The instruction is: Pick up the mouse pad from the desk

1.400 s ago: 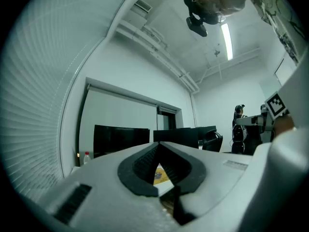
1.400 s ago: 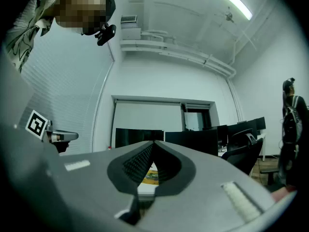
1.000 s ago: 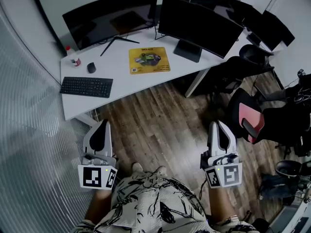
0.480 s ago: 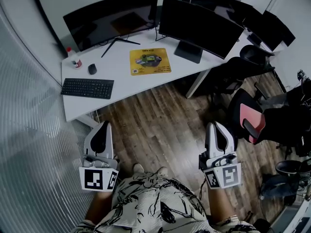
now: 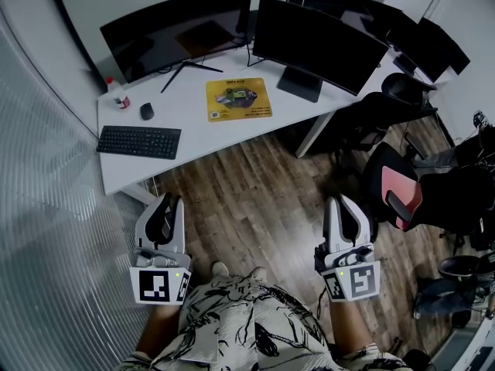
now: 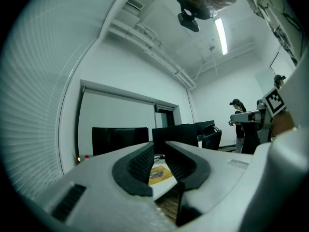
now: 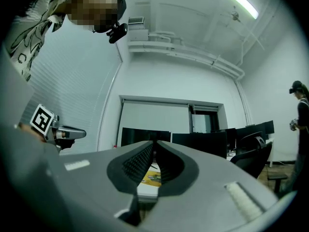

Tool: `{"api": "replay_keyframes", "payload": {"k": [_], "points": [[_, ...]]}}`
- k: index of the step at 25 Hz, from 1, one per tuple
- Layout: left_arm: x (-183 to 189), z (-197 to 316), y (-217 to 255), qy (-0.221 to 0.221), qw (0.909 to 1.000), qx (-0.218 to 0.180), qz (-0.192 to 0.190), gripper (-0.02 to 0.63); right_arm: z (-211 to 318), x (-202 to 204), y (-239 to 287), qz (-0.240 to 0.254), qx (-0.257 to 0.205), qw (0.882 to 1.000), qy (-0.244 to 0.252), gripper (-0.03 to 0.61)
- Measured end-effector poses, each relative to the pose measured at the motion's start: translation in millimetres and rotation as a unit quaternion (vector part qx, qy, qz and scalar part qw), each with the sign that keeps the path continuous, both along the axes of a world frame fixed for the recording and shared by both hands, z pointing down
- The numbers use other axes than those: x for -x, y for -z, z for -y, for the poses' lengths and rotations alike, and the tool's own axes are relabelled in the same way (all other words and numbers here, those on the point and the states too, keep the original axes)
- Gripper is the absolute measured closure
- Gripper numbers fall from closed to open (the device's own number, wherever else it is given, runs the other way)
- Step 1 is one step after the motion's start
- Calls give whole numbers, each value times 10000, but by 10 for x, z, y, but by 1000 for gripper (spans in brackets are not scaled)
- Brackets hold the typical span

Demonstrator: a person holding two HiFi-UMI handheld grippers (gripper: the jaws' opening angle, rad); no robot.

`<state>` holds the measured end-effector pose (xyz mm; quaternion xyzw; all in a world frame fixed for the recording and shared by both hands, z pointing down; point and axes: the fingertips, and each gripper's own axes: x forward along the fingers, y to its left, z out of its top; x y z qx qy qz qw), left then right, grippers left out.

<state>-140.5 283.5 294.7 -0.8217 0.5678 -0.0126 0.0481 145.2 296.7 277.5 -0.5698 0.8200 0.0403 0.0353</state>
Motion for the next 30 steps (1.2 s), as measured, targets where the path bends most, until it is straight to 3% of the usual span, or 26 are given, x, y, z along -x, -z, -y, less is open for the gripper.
{"api": "replay_keyframes", "payload": {"k": [9, 18, 30], "points": [[38, 7, -14, 80, 9999, 48, 38, 438, 13, 81, -42, -36, 71, 9998, 173, 477], [27, 42, -38, 113, 9999, 91, 19, 299, 30, 104, -83, 1, 156, 9995, 288, 344], [122, 70, -16, 323, 9994, -7, -107, 159, 56, 165, -61, 3, 106, 9994, 333, 171]]}}
